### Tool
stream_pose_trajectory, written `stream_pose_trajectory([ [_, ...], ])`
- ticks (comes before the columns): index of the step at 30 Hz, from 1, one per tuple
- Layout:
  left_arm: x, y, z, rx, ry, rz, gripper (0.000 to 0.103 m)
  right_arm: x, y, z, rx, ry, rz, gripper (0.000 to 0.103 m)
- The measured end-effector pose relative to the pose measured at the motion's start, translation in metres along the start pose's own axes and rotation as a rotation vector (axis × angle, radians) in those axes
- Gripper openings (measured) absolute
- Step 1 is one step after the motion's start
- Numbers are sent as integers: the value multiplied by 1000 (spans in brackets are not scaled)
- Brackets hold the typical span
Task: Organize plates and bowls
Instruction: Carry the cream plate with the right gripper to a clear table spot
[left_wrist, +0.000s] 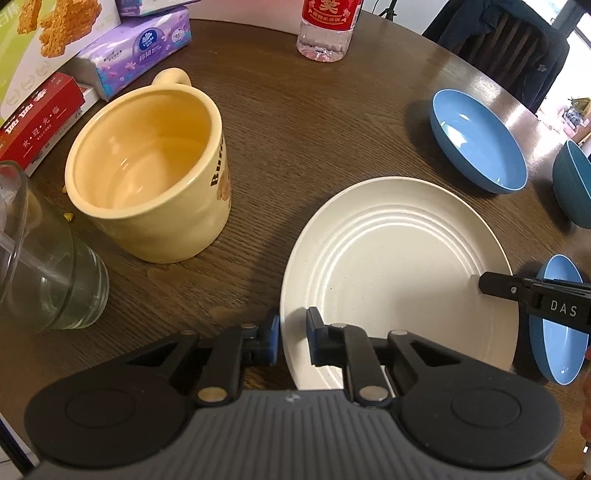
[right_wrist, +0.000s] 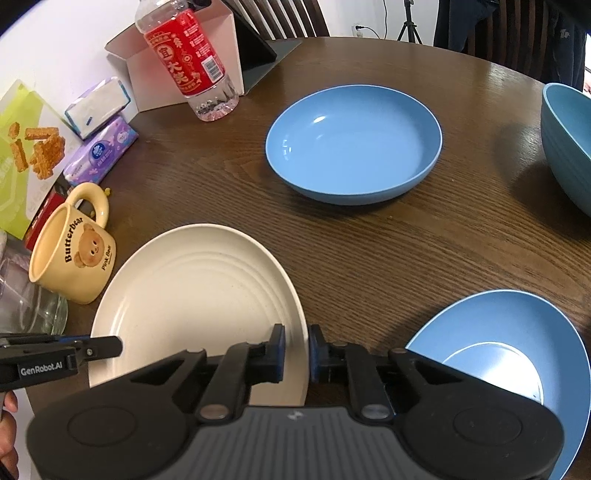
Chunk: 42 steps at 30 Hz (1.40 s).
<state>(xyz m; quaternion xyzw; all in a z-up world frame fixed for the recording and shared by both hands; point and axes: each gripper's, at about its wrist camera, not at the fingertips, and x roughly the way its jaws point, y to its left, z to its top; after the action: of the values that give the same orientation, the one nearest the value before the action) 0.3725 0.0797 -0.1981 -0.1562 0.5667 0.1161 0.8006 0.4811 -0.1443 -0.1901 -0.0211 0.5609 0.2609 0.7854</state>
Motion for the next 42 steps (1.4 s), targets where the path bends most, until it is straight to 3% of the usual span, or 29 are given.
stream_pose_trajectory([
  [22, -25, 2, -8, 73, -50, 5, 12, -26, 9, -25, 17, -58, -14, 12],
  [42, -71, -21, -55, 333, -93, -96, 12, -105, 14, -133, 223, -182, -125, 12],
])
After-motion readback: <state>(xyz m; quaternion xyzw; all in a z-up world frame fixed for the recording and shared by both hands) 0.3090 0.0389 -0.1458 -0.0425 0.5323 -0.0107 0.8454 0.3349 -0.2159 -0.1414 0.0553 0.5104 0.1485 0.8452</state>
